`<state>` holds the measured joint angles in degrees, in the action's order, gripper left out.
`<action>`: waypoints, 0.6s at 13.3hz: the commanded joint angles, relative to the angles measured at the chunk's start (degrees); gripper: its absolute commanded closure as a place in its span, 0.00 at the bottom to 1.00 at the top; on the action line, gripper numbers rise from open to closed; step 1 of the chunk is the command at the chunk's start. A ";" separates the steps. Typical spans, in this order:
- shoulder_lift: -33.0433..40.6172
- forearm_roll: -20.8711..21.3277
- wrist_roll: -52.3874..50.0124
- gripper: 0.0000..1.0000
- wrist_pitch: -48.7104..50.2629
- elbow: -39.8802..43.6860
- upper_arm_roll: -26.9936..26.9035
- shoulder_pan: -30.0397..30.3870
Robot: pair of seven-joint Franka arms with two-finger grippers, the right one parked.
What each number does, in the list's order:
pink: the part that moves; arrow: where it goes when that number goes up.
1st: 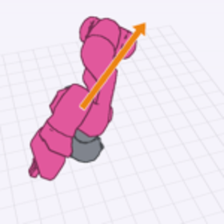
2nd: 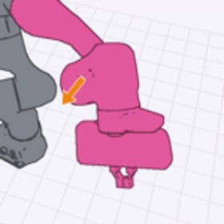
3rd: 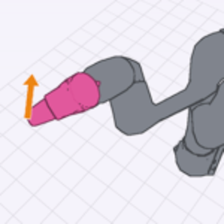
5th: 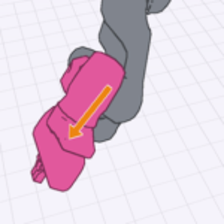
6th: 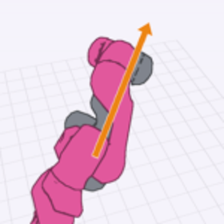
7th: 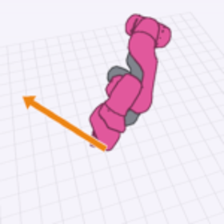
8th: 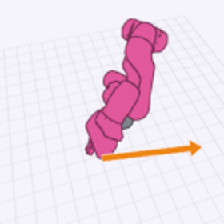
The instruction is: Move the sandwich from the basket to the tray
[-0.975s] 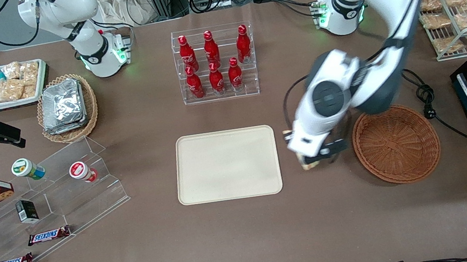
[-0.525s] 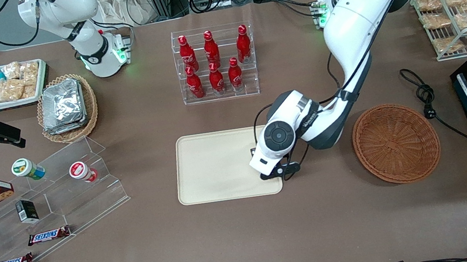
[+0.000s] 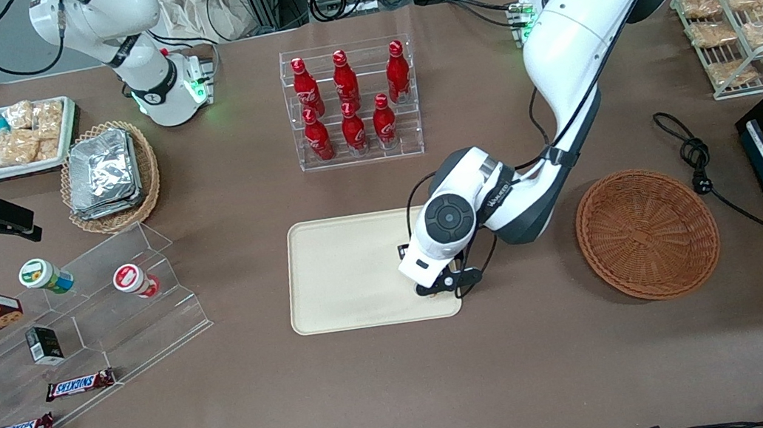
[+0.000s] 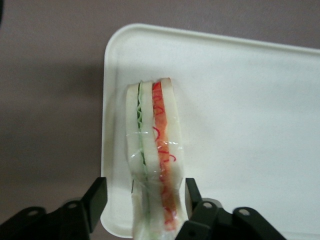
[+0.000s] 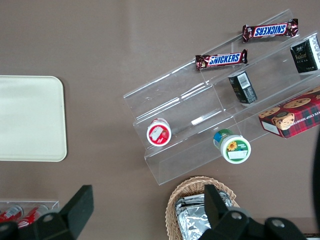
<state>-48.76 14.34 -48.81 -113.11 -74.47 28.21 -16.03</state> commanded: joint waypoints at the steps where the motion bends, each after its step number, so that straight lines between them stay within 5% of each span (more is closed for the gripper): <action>1: 6.98 1.12 -0.50 0.00 10.40 -0.14 -0.43 -0.05; 3: 13.57 0.78 -0.41 0.00 20.79 -1.19 -2.79 0.91; 8: 30.09 -5.20 0.47 0.00 18.82 -16.37 -1.58 13.03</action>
<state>-27.00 10.91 -48.50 -91.79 -80.88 26.14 -6.57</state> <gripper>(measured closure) 0.000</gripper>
